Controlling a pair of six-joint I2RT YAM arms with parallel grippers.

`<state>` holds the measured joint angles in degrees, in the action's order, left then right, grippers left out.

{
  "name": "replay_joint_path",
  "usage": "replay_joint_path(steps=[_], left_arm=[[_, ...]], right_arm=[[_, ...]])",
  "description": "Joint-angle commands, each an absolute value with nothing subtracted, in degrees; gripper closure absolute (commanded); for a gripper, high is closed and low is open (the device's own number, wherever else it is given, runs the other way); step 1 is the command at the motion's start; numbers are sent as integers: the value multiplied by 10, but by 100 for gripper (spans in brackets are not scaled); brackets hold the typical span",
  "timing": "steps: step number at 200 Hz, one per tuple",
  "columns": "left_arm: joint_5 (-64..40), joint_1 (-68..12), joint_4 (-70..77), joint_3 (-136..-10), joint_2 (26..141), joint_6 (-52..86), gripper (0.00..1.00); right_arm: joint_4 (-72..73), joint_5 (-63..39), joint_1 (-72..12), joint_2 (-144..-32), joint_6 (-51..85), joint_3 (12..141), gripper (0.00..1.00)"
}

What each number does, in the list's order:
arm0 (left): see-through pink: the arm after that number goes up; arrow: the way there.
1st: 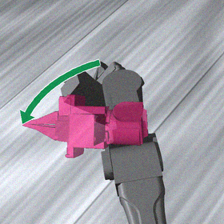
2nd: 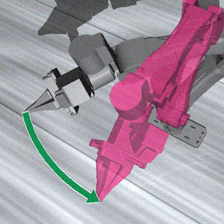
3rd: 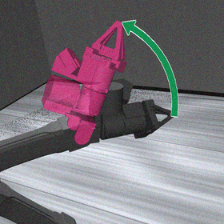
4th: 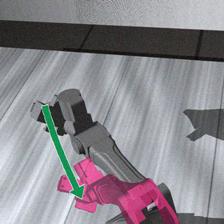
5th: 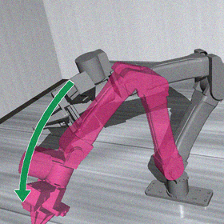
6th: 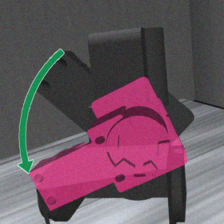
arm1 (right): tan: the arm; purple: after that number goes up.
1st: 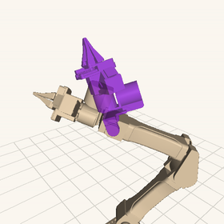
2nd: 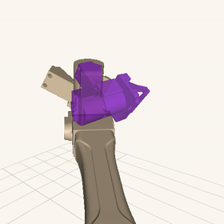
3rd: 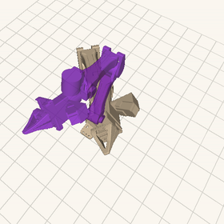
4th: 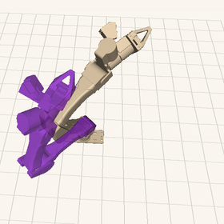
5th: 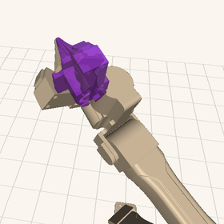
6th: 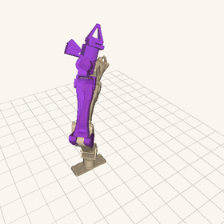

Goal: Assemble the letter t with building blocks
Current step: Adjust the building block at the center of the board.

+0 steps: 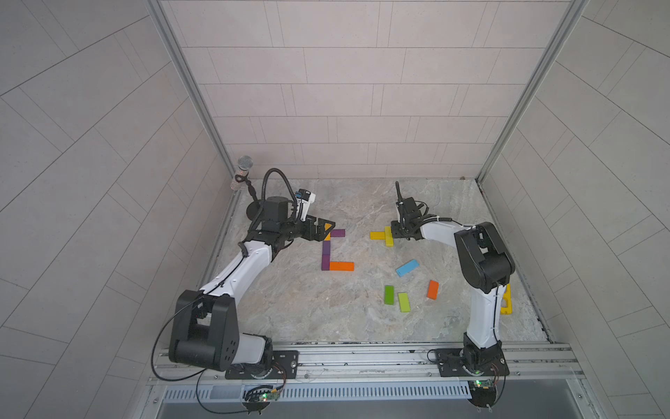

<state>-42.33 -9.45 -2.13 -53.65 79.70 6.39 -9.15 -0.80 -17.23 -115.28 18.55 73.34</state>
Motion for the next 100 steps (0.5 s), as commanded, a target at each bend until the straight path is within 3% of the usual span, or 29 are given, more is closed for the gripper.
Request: replay_joint_path(steps=[1, 65, 100], left_arm=[[-432, -97, -24, -547, 802, 50, 0], [-434, -98, -26, -548, 802, 51, 0], [-435, -97, -26, -549, 804, 50, 0]], right_arm=[[-98, -6, -176, -1164, 194, 743, 52], [-103, 0, -176, -1162, 195, 742, 52], [-96, 53, -176, -1129, 190, 720, 48]])
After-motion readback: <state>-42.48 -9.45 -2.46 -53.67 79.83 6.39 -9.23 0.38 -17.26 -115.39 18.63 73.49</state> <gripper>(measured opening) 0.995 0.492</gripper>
